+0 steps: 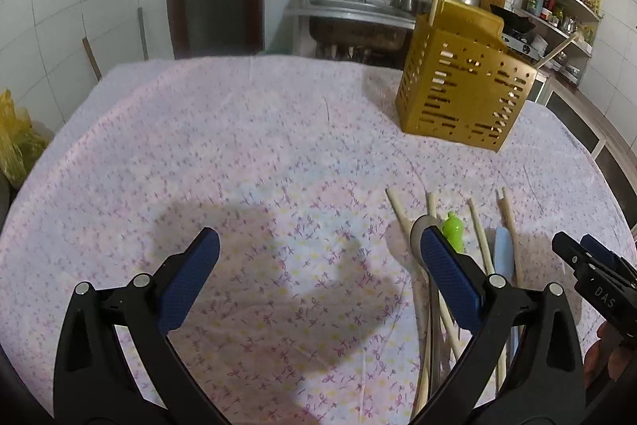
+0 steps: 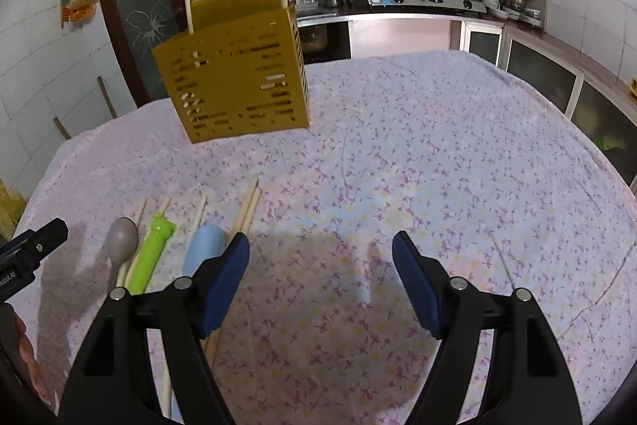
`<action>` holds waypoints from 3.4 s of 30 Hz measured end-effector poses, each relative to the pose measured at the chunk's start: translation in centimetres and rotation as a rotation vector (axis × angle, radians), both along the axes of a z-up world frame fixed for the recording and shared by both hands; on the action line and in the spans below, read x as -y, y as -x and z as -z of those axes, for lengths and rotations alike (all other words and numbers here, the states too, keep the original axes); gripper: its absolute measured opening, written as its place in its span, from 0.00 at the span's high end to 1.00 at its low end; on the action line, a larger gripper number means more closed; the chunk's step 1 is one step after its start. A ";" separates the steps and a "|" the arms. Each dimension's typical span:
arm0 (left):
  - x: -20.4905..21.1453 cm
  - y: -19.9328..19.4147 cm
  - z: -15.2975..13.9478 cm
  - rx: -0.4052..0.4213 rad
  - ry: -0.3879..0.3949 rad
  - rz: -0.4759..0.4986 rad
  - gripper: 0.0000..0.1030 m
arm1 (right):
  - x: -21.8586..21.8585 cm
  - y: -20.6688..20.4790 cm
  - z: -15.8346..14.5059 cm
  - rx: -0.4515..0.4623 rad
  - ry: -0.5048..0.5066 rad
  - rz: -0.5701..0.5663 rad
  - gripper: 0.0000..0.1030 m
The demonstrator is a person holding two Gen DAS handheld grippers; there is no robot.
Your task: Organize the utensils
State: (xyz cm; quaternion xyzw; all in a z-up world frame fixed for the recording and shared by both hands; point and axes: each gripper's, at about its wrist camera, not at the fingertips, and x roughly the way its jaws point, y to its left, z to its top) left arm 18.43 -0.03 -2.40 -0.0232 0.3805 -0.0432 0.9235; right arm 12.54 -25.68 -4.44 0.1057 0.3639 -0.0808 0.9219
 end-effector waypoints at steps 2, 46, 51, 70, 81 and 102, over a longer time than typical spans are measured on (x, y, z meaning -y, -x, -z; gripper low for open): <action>0.3 -0.3 0.5 -0.013 0.002 0.001 0.05 | -0.5 -0.6 0.4 -0.017 0.007 -0.016 0.29; 4.1 -2.2 2.9 -0.096 -0.016 0.064 0.05 | -0.9 -4.1 1.7 -0.127 -0.035 -0.044 0.94; 5.2 -2.4 3.1 -0.106 -0.035 0.068 0.05 | 0.4 -3.0 1.6 -0.133 -0.012 -0.040 0.94; 7.6 -3.7 3.9 -0.177 -0.096 0.076 0.23 | 2.1 -3.4 1.9 -0.145 -0.045 -0.029 0.94; 8.7 -3.7 3.4 -0.173 -0.088 0.131 0.70 | 2.3 -3.0 1.7 -0.135 -0.060 -0.038 0.94; 4.2 1.1 -4.7 0.091 0.032 0.146 0.70 | 3.0 2.3 -5.6 0.190 -0.095 -0.042 0.94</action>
